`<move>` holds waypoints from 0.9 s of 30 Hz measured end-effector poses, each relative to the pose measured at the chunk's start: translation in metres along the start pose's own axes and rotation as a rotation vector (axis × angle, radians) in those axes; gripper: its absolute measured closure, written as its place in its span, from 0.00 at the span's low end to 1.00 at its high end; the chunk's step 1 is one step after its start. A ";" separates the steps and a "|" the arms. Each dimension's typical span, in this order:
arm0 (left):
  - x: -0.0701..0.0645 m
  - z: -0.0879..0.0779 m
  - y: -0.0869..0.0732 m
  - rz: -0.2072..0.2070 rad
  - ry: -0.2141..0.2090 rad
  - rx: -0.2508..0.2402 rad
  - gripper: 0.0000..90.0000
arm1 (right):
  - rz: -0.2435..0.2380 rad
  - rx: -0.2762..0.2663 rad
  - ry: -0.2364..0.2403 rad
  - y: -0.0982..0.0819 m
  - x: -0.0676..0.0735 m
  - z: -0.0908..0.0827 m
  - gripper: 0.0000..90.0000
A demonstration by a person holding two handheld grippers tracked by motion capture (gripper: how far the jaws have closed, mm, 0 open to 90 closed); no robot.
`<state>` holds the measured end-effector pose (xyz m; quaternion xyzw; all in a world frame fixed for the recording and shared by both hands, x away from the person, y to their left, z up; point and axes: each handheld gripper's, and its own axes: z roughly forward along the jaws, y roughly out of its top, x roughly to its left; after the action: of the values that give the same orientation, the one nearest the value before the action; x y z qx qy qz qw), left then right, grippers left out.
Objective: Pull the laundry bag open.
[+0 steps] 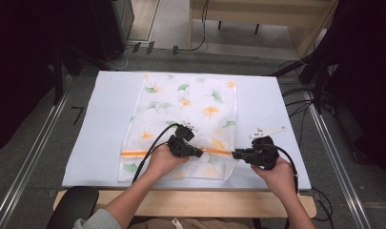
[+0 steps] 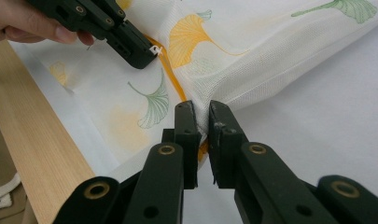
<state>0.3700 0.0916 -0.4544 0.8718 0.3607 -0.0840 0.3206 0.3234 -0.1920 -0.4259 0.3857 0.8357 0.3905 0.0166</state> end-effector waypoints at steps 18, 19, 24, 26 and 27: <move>0.018 -0.022 -0.018 -0.046 0.030 0.010 1.00 | 0.012 0.004 -0.005 -0.003 -0.004 -0.002 0.94; 0.018 -0.022 -0.018 -0.045 0.030 0.011 1.00 | 0.012 0.005 -0.005 -0.003 -0.004 -0.002 0.94; 0.015 -0.024 -0.017 -0.038 0.021 0.004 1.00 | 0.014 0.009 -0.010 -0.003 -0.006 -0.002 0.94; 0.015 -0.024 -0.017 -0.041 0.021 0.006 1.00 | 0.015 0.009 -0.009 -0.004 -0.006 -0.002 0.94; 0.016 -0.023 -0.018 -0.042 0.021 0.005 1.00 | 0.015 0.010 -0.010 -0.004 -0.005 -0.002 0.94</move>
<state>0.3672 0.1246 -0.4510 0.8655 0.3823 -0.0826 0.3130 0.3243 -0.1984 -0.4282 0.3939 0.8348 0.3844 0.0161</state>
